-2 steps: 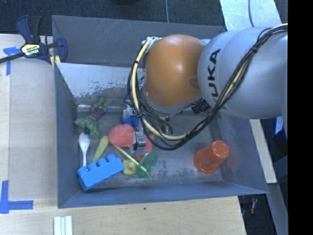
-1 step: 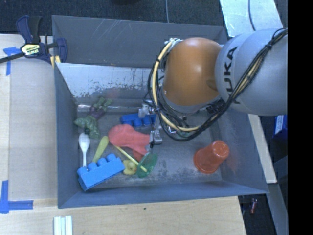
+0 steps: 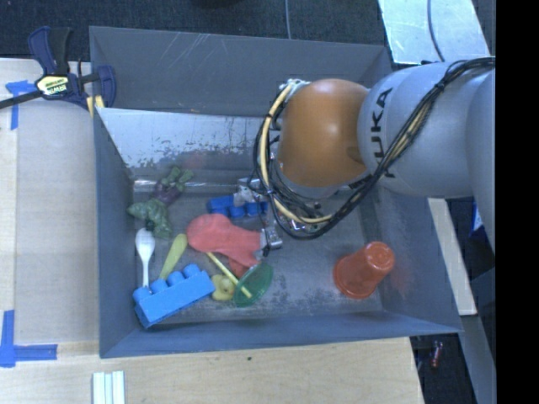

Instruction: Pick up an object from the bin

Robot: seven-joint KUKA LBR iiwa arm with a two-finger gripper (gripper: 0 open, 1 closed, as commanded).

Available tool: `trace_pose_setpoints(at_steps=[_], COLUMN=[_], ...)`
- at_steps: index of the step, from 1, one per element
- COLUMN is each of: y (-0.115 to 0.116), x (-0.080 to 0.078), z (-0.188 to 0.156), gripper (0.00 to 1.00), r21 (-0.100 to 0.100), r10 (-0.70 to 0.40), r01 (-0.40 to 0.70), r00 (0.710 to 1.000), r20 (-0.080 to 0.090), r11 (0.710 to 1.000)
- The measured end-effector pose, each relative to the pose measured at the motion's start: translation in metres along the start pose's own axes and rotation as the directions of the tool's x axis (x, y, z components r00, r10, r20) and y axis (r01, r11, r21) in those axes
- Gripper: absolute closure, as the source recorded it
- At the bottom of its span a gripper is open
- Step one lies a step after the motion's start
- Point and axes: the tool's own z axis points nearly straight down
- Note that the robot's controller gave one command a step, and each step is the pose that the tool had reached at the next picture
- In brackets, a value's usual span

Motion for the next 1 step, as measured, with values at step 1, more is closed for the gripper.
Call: trace_pose_setpoints(at_steps=[1], y=[0.0325], x=[0.0068], z=[0.0317], gripper=[0.00], r21=[-0.001], r10=[0.151], r01=[-0.151], r00=[0.988], r20=[-0.003], r11=[0.988])
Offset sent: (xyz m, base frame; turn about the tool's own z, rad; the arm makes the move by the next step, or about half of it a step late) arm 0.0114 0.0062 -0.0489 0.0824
